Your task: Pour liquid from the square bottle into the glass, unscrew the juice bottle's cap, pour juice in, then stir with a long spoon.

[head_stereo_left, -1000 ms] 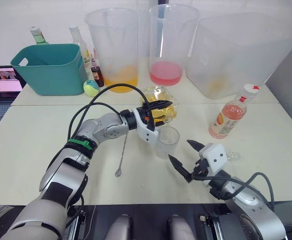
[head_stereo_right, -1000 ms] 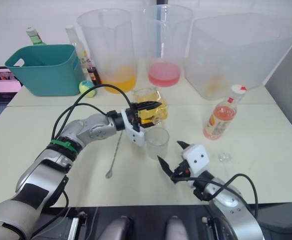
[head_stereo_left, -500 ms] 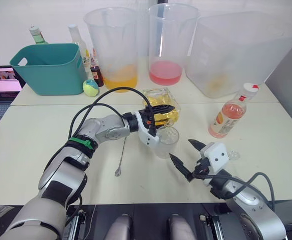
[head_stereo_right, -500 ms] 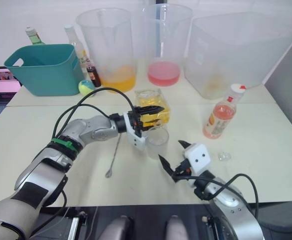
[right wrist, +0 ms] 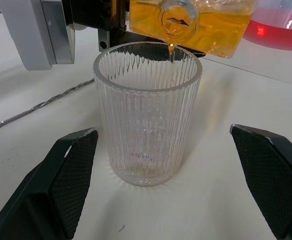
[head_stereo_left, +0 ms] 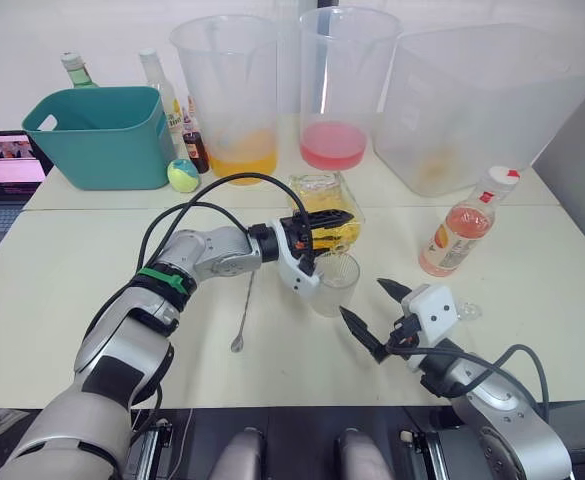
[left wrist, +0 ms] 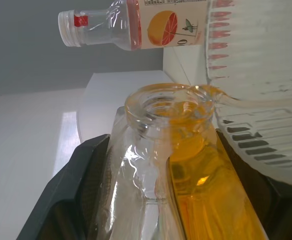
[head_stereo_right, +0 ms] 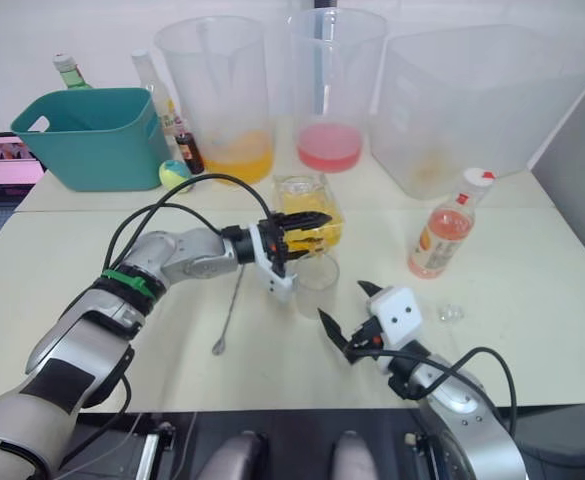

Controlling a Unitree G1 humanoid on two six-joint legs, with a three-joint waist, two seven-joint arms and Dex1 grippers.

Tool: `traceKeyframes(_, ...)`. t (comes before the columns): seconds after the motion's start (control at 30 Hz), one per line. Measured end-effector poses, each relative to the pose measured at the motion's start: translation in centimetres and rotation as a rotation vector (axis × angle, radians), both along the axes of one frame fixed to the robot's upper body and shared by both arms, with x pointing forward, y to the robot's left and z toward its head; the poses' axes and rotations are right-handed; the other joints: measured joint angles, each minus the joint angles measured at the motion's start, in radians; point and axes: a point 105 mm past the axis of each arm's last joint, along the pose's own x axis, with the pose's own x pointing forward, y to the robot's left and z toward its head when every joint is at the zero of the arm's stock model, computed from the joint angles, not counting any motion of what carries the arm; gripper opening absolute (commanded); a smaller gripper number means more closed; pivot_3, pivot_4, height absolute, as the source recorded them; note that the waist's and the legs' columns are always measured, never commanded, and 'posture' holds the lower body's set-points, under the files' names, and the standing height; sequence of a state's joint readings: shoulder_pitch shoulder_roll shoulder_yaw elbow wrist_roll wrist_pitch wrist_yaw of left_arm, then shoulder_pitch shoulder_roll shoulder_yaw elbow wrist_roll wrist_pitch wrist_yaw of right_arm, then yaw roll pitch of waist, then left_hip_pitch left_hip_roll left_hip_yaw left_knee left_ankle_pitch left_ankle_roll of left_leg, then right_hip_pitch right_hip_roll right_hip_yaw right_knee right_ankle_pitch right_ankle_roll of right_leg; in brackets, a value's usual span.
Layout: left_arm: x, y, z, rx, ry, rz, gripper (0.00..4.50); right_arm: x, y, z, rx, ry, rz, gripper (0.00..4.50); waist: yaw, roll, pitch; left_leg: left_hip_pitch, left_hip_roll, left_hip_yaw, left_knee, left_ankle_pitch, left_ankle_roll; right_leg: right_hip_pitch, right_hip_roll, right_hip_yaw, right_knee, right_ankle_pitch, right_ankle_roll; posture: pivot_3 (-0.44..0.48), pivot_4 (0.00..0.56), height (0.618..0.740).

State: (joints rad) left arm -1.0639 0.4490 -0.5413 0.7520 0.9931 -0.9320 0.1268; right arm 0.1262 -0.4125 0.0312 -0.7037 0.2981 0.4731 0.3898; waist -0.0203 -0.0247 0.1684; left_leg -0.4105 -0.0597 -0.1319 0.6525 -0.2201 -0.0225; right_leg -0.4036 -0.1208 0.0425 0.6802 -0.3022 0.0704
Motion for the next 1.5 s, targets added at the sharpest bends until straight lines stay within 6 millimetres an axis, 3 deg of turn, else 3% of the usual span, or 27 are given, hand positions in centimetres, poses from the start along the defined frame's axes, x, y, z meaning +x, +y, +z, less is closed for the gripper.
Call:
traceKeyframes(0.73,0.1,0.1,-0.4,0.014,-0.019,0.001,2.82,0.1,0.1,0.3,0.009,-0.010,0.000,4.47,0.000,0.000,0.000,0.000,0.000,0.000,0.001,0.000,0.000,0.000,0.000,0.000,0.001,0.000,0.000,0.000,0.150,0.738)
traceKeyframes(1.37,0.2,-0.1,0.0,-0.039,0.128,0.021,2.82,0.3,0.0,0.2,0.006,-0.009,-0.003,4.47,-0.001,0.000,0.000,-0.003,-0.001,0.000,0.007,0.000,0.000,-0.001,0.000,0.000,0.002,0.000,0.000,0.000,0.150,0.738)
traceKeyframes(1.5,0.8,0.2,0.9,-0.131,0.211,0.053,2.82,0.5,0.0,0.6,0.000,-0.024,0.005,4.47,-0.003,0.000,0.000,-0.003,-0.001,-0.001,0.007,0.000,0.000,-0.001,0.000,0.000,0.003,0.000,0.000,0.000,0.150,0.738)
